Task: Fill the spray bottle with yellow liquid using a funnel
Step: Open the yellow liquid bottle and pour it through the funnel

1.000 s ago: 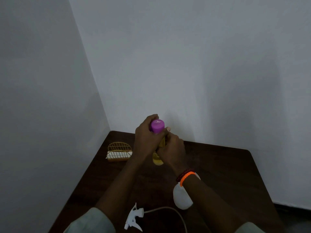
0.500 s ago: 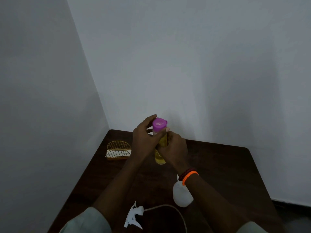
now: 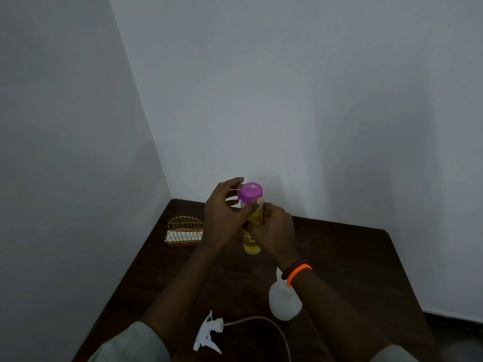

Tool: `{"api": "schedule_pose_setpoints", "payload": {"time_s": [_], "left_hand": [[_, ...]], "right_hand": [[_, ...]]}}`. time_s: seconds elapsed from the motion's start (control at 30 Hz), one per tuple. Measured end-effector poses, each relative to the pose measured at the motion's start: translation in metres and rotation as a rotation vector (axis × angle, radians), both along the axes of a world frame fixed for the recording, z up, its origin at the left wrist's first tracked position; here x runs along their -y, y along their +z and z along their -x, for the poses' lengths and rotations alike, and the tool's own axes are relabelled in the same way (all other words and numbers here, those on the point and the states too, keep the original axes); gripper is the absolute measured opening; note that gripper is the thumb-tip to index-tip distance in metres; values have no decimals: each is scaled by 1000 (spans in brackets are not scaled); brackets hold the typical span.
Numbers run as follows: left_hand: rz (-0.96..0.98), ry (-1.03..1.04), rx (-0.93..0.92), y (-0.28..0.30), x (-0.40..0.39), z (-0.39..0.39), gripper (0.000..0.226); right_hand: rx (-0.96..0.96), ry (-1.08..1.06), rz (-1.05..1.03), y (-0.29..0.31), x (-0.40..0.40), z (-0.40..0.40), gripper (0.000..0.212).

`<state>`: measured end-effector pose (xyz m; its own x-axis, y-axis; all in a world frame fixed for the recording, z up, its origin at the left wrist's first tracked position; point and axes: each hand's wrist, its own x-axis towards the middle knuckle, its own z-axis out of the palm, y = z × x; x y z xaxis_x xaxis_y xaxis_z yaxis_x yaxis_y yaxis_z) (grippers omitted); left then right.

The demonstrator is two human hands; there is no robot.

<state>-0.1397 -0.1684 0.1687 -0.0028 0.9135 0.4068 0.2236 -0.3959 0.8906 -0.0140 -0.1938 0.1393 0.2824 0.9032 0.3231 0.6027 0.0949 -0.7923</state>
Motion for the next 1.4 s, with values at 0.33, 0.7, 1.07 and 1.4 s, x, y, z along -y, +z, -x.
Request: {"api": "schedule_pose_setpoints", "payload": {"time_s": [0.33, 0.7, 1.07, 1.4], "left_hand": [[-25, -21, -22, -4, 6, 5, 56], [15, -68, -43, -4, -3, 4, 65], [-7, -21, 63, 11, -7, 7, 53], [172, 77, -191, -76, -7, 48, 54]], "right_hand": [[-29, 1, 13, -2, 0, 2, 54], [-53, 57, 45, -10, 2, 7, 44], [-79, 83, 77, -13, 7, 0, 51], [-35, 16, 145, -17, -1, -12, 45]]}}
